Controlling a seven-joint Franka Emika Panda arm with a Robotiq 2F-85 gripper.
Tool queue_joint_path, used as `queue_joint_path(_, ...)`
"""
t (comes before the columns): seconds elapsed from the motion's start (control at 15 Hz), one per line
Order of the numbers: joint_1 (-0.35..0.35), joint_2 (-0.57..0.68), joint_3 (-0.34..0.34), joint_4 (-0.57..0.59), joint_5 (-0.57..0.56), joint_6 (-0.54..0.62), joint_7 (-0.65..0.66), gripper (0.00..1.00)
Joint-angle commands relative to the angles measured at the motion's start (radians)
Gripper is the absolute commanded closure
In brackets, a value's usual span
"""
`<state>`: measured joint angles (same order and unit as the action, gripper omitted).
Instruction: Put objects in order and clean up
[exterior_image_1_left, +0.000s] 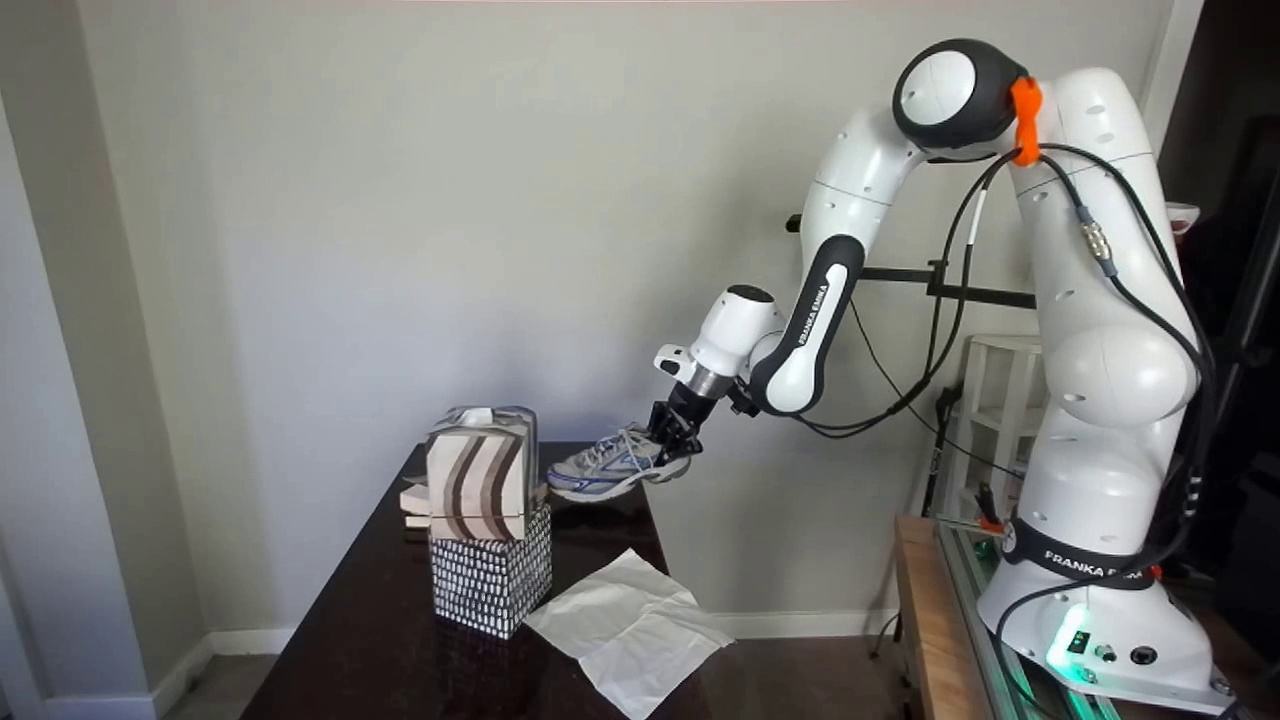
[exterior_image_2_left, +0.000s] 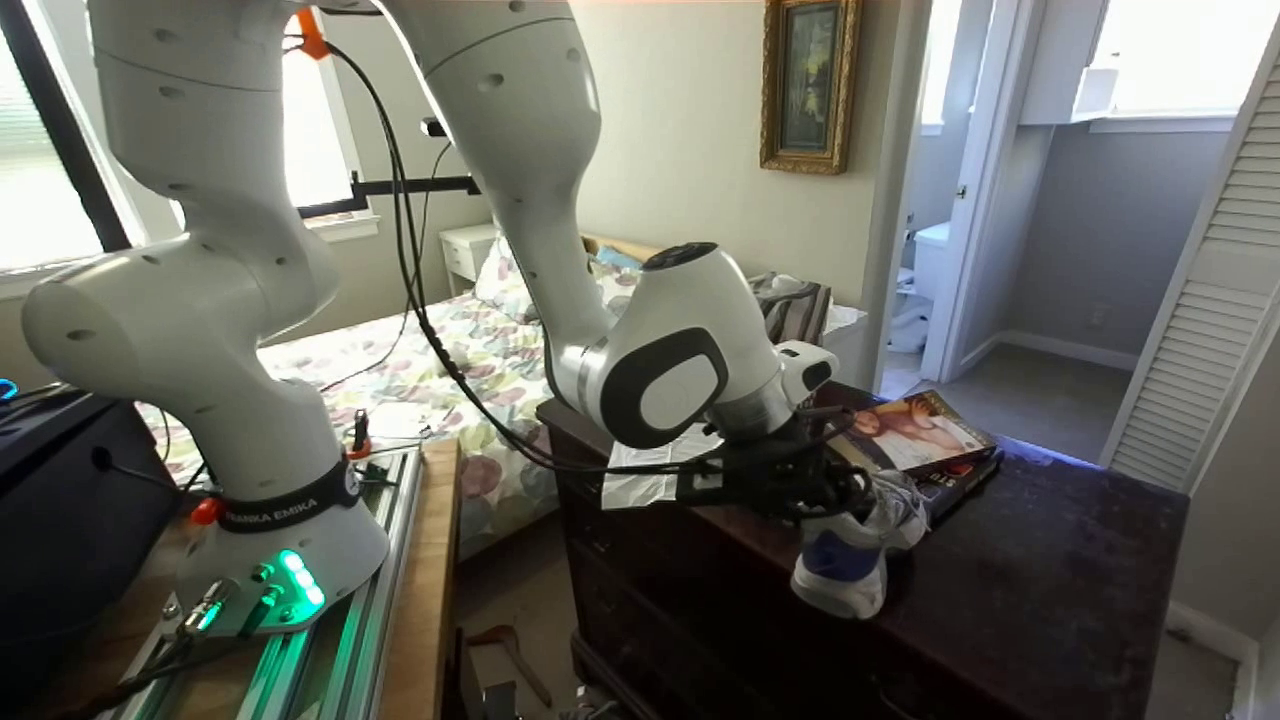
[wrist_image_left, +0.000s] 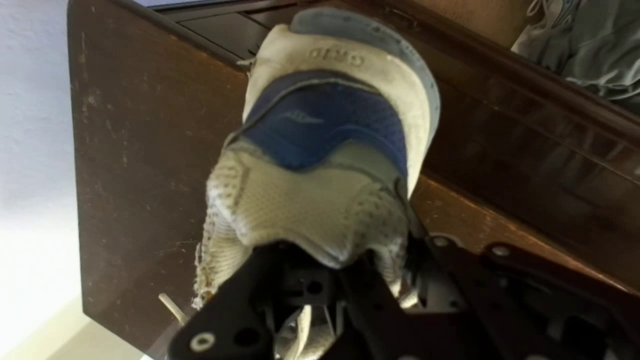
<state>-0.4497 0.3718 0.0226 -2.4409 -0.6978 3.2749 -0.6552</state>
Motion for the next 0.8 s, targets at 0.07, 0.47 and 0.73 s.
queue_joint_path(0.07, -0.169, -0.074, 0.143, -0.055, -0.073, -0.04, -0.125, 0.97)
queue_joint_path(0.47, -0.488, 0.049, 0.499, -0.006, -0.081, -0.091, -0.362, 0.97)
queue_joint_path(0.73, -0.67, 0.113, 0.693, 0.042, -0.036, -0.26, -0.548, 0.97)
